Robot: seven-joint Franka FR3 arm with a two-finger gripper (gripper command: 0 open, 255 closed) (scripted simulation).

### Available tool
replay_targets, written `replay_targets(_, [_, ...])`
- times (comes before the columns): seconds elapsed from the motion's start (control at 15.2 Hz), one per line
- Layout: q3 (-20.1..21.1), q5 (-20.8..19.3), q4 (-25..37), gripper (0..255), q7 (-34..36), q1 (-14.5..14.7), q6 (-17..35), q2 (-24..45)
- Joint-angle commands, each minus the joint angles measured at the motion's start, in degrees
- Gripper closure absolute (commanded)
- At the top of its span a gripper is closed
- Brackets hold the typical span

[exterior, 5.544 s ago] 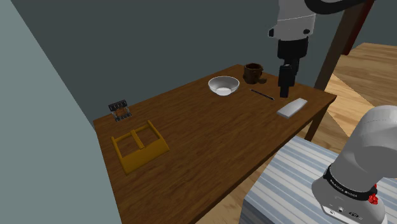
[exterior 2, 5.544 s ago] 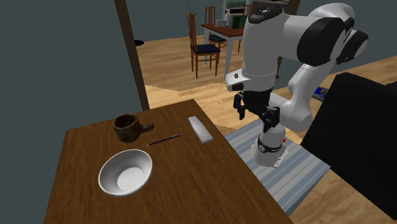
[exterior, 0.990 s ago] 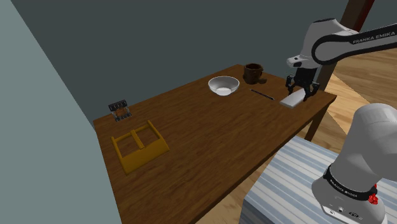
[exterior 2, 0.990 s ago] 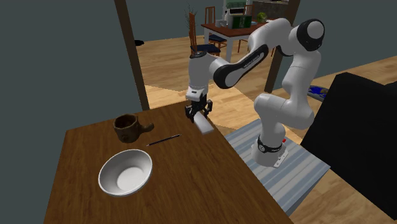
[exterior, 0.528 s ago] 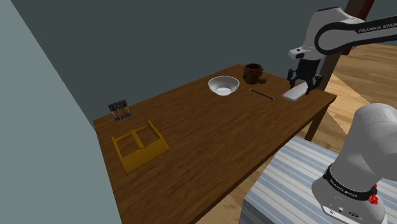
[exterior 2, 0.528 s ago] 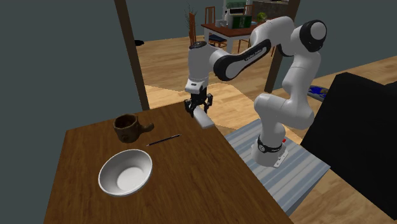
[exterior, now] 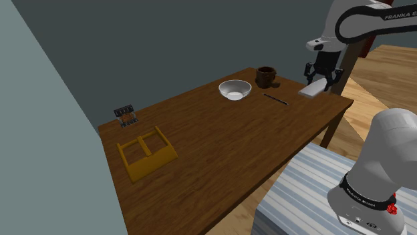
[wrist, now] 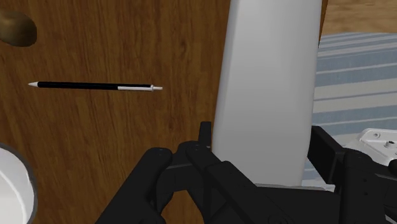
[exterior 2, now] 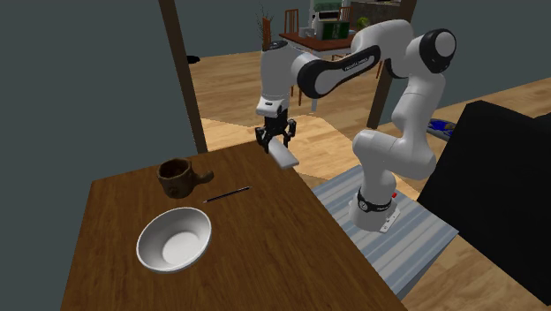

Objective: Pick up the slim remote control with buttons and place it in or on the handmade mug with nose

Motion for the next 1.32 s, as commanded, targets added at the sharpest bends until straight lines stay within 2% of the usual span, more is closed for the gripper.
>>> replay_targets(0.0, [0.75,0.64,1.31,255,-0.13,0.18,-1.37,0.0])
replay_targets(0.53, [3.36,2.7,6.19,255,-0.66,0.65,-6.42,0.05])
replay_targets(0.99, [-8.84,7.65,19.59,255,-5.05,12.91,-0.73,16.39])
replay_targets(1.12, [-13.96,10.53,23.93,255,-7.37,17.46,0.52,21.66])
replay_targets(1.25, [-20.84,14.68,28.54,255,-10.54,23.17,1.63,27.71])
